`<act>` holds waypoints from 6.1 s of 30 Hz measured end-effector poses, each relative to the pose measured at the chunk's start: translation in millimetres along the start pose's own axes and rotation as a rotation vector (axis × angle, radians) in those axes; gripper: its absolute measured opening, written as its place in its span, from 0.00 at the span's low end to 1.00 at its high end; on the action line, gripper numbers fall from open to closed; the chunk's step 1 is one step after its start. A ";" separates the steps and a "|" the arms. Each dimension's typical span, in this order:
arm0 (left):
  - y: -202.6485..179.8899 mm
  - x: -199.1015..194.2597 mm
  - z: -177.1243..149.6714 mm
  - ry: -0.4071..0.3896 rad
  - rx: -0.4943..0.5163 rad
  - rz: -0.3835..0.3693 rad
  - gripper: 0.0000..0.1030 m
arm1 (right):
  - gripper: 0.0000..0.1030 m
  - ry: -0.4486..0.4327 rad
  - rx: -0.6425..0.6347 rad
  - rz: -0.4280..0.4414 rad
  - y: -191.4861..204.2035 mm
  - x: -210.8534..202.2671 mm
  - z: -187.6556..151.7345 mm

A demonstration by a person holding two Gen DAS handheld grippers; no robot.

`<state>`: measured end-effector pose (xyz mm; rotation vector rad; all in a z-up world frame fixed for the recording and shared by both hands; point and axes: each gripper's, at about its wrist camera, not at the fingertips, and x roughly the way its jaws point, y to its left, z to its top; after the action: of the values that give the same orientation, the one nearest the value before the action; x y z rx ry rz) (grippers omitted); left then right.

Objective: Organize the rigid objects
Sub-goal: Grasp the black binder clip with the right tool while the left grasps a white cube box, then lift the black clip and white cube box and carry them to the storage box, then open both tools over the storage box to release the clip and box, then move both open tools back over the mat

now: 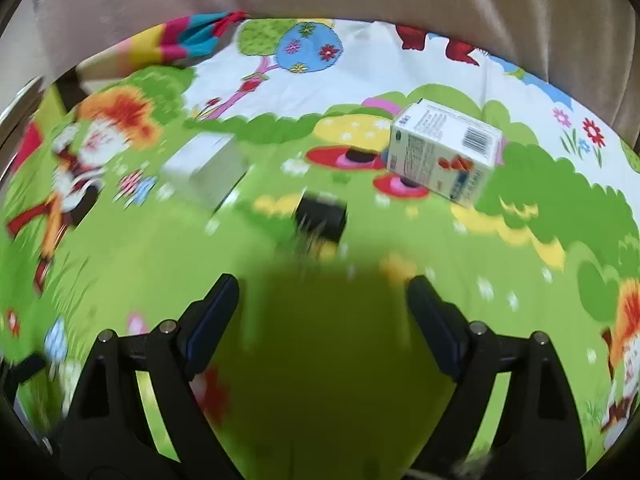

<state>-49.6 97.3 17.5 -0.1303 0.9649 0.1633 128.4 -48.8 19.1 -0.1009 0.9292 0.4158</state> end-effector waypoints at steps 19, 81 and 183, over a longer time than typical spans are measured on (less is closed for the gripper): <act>-65.4 118.5 159.6 0.014 0.057 -0.014 0.98 | 0.31 -0.038 -0.052 0.001 -55.2 -65.3 -80.0; -60.1 -227.1 -26.7 -0.736 0.070 -0.211 0.40 | 0.31 -0.898 0.015 -0.202 0.5 -371.9 -176.7; -31.0 37.5 59.8 -0.045 0.126 -0.008 0.85 | 0.85 -0.037 -0.182 0.037 -29.9 -96.5 -104.7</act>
<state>25.6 80.9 21.4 -0.0147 0.9275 0.0977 10.2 -132.9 30.2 -0.2413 0.8566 0.5346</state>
